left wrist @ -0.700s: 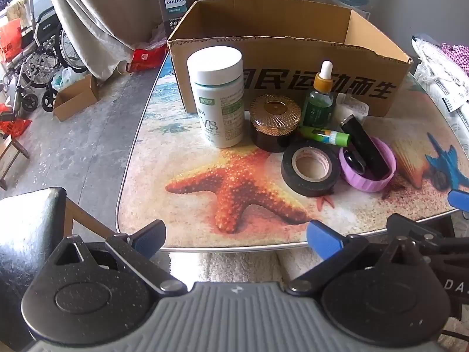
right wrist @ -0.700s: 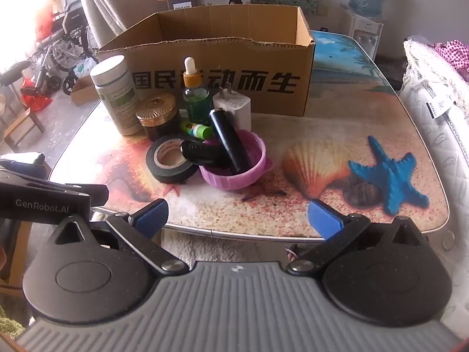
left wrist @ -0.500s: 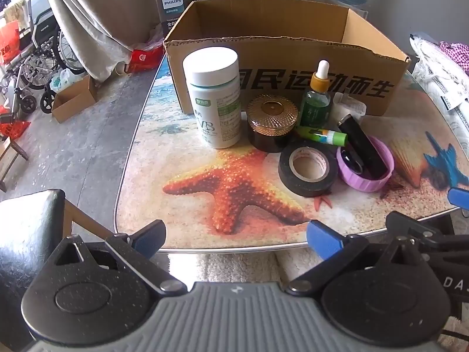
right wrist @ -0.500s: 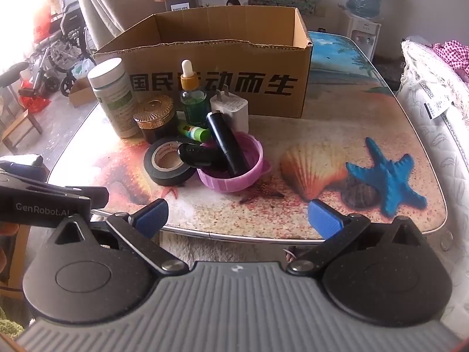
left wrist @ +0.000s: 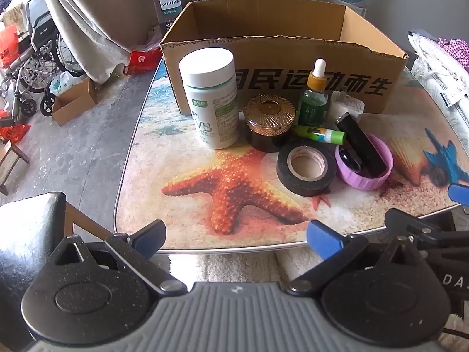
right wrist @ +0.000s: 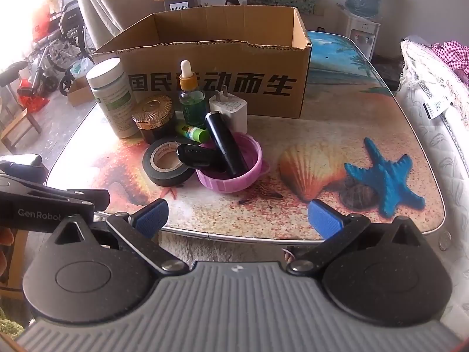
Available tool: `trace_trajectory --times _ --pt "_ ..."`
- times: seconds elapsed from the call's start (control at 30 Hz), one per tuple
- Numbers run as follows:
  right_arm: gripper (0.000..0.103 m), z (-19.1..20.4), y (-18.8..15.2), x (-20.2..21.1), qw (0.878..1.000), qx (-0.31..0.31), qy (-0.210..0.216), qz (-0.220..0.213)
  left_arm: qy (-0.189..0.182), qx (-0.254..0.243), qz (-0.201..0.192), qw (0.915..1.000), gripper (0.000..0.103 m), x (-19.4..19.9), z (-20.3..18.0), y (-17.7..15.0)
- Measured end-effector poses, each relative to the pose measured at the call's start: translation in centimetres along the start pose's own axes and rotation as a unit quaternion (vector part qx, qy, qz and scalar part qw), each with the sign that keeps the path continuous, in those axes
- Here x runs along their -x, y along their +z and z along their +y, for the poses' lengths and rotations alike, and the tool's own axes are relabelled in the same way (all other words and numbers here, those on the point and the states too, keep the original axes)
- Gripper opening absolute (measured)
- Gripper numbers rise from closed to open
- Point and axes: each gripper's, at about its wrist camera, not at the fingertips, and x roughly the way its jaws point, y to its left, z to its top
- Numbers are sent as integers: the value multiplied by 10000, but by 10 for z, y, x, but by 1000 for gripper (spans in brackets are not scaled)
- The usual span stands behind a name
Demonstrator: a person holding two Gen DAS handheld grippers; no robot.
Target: Organize rigid objects
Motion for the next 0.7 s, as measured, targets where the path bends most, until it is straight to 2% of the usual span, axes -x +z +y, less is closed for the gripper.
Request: trace_trajectory --times 0.7 --pt "102 0 1 -1 10000 -34 -24 32 11 -21 41 10000 103 -2 0 -1"
